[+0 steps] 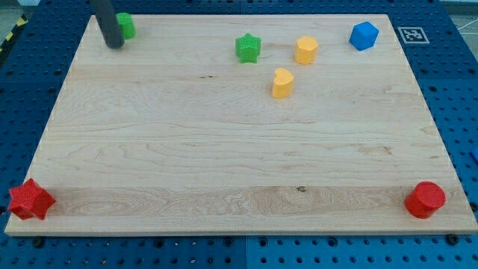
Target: Move your arm towards center
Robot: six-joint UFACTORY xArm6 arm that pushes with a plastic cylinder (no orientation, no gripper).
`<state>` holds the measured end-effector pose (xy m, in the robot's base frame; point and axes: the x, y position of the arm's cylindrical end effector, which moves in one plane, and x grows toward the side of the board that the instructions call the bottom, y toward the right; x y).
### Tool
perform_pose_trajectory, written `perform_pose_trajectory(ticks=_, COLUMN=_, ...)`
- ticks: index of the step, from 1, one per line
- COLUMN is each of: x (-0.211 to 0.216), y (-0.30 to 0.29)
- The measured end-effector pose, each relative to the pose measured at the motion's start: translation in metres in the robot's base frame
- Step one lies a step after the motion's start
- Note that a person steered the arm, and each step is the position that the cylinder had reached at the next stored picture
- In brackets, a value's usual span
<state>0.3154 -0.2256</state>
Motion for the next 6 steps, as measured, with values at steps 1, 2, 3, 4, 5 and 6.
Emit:
perform_pose_trajectory(ticks=1, x=0.084, y=0.026)
perform_pose_trajectory(ticks=2, x=0.091, y=0.061)
perform_pose_trajectory(ticks=3, x=0.116, y=0.126)
perform_pose_trajectory(ticks=4, x=0.116, y=0.130)
perform_pose_trajectory(ticks=5, x=0.130, y=0.187)
perform_pose_trajectory(ticks=6, x=0.131, y=0.198)
